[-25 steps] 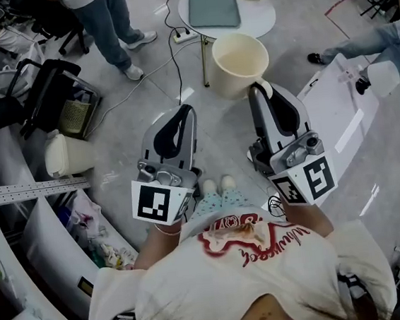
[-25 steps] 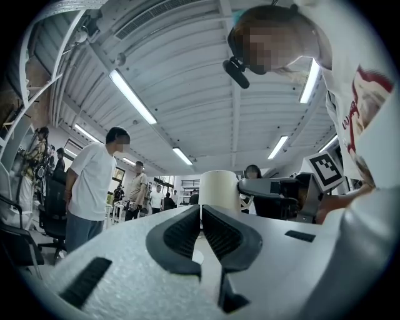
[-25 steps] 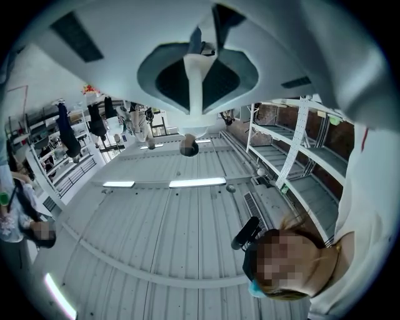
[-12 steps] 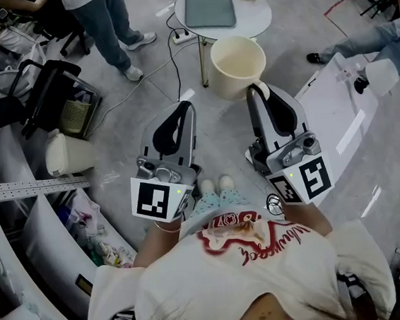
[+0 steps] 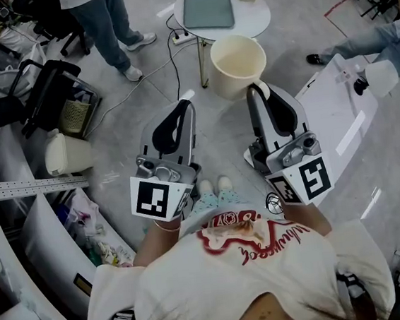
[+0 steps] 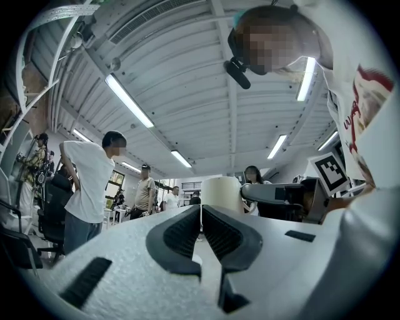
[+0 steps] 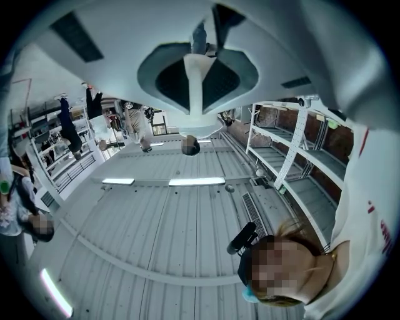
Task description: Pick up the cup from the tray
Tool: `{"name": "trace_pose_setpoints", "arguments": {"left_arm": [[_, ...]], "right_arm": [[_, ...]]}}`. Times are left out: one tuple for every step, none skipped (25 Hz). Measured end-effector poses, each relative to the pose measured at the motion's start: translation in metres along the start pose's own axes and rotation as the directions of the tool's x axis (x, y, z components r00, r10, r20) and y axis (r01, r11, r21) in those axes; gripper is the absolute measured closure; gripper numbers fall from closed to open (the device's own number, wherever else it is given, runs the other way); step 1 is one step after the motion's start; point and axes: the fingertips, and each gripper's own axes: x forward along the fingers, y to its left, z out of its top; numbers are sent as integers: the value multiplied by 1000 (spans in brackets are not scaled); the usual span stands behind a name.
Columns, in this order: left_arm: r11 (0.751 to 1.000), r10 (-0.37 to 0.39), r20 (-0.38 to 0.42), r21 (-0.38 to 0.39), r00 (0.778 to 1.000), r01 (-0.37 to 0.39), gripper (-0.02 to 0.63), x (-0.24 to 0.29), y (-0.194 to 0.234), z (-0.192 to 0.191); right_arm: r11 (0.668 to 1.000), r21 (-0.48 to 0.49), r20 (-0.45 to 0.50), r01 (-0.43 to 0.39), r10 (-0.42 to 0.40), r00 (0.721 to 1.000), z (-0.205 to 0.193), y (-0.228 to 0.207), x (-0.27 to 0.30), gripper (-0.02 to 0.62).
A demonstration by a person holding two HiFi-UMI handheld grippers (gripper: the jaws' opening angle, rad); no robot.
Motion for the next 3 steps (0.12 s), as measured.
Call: {"name": "trace_pose_setpoints", "arguments": {"left_arm": [[1000, 0, 0, 1, 1000, 0, 583, 1, -2, 0], [1000, -1, 1, 1, 1000, 1, 583, 2, -3, 0], [1000, -1, 1, 2, 1000, 1, 584, 3, -5, 0]], "right_arm": [[1000, -1, 1, -1, 1, 1000, 1, -1, -1, 545], [1000, -1, 2, -1, 1, 1000, 1, -3, -1, 545], [1000, -1, 4, -2, 2, 1000, 2, -4, -2, 545]]}}
